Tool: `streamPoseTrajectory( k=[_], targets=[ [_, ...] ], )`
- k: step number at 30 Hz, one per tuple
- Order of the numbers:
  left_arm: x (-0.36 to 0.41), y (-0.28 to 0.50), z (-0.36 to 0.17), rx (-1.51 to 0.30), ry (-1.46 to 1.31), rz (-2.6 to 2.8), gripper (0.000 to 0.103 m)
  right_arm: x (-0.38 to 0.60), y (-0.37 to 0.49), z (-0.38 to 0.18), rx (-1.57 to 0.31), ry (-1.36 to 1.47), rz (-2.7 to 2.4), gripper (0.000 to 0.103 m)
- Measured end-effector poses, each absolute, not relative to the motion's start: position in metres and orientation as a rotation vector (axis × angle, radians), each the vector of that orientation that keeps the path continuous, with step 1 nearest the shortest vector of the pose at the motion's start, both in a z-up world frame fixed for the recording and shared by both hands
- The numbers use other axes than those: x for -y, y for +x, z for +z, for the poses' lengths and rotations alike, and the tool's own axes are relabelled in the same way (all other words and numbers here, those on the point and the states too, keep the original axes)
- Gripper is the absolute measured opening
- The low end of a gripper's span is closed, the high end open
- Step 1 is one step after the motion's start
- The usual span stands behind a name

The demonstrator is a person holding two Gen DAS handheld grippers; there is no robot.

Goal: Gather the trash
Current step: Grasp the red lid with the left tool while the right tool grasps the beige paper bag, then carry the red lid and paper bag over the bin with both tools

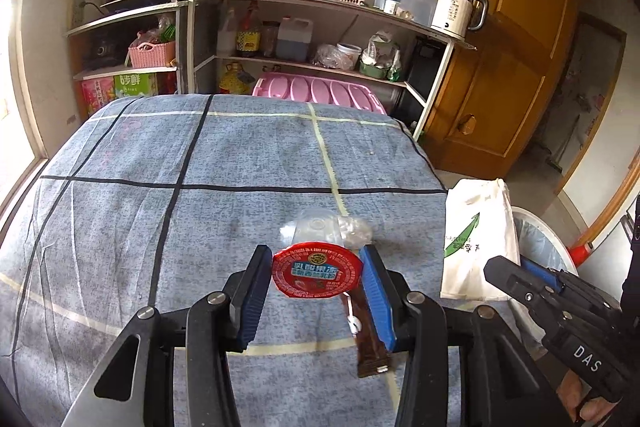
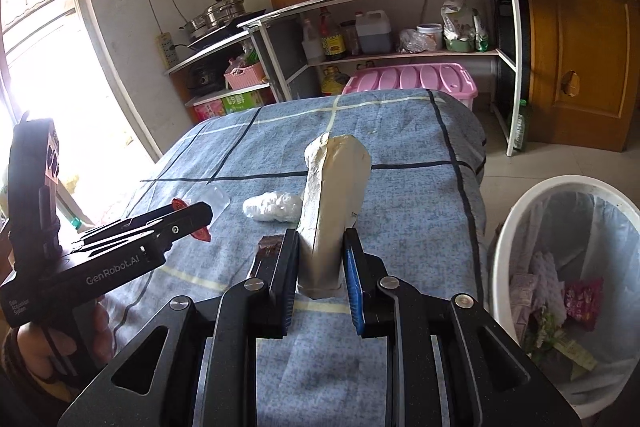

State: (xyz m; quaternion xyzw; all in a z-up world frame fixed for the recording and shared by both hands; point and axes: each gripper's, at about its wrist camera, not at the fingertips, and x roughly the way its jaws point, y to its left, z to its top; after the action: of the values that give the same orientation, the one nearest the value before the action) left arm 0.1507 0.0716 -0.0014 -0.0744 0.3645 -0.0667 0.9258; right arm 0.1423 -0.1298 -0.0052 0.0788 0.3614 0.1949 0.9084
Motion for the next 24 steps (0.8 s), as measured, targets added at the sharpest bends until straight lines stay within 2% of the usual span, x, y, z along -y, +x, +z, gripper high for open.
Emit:
streamPoseTrajectory(
  k=[13,24],
  targets=[
    [0.018,0.132,0.022,-0.697,-0.054,-0.278,0.046,0.195,0.12,0.01,-0.698,0.198,0.294,0.023],
    [0.106,0.127,0.022,-0.689,0.041,-0.419,0.046,0.271,0.103,0.012,-0.692,0.225,0.157,0.023]
  ],
)
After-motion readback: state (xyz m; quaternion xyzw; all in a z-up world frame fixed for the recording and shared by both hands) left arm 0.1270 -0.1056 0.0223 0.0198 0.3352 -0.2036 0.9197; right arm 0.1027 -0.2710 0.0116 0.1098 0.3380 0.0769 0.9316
